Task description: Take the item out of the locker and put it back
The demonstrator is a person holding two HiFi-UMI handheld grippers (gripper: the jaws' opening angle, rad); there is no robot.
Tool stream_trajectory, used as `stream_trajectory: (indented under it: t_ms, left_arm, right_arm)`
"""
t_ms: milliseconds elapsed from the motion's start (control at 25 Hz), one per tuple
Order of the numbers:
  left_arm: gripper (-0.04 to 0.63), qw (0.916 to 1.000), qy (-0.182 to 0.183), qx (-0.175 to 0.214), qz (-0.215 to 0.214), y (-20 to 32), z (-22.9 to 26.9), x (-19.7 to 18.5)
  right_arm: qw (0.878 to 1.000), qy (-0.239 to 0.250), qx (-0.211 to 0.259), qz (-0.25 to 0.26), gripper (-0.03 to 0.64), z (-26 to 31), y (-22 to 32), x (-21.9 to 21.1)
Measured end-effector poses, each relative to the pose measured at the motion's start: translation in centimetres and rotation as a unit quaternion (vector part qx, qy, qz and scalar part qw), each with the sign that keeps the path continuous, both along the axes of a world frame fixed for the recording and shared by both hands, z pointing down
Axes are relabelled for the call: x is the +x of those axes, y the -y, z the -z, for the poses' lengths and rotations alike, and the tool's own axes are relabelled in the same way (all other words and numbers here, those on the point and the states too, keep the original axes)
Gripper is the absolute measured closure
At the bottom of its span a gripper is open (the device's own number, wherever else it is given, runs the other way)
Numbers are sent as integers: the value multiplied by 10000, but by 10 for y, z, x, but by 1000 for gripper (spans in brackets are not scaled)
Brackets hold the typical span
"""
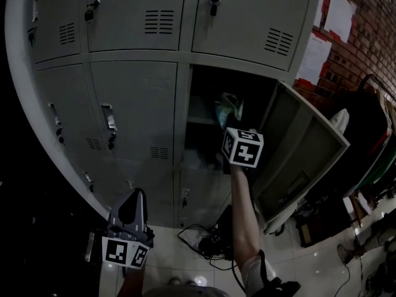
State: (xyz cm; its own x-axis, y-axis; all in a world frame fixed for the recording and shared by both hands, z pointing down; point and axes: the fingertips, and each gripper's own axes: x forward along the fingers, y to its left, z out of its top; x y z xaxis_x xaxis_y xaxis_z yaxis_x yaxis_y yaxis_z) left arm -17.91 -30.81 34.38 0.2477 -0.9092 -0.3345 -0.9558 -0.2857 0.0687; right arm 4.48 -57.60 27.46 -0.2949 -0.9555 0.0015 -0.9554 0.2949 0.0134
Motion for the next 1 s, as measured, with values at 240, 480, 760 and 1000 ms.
stream_trajectory:
  t_ms: [240, 480, 760, 1000]
  left_arm:
    - [589, 9997, 81, 69, -238, -7, 6, 20]
    - [589, 9985, 302, 215, -395, -26, 16, 40]
    - [589, 9970, 520, 313, -484, -50, 23, 59]
    - [589, 9970, 439, 350, -531, -62, 24, 63]
  right_arm:
    - [9989, 143, 316, 302, 612, -12, -91, 3]
    - [9969, 147, 507, 585, 612, -31, -188, 1]
    - [9940, 248, 860, 632, 612, -28, -283, 3]
    - [9922, 342, 1012, 643, 611, -21, -327, -1]
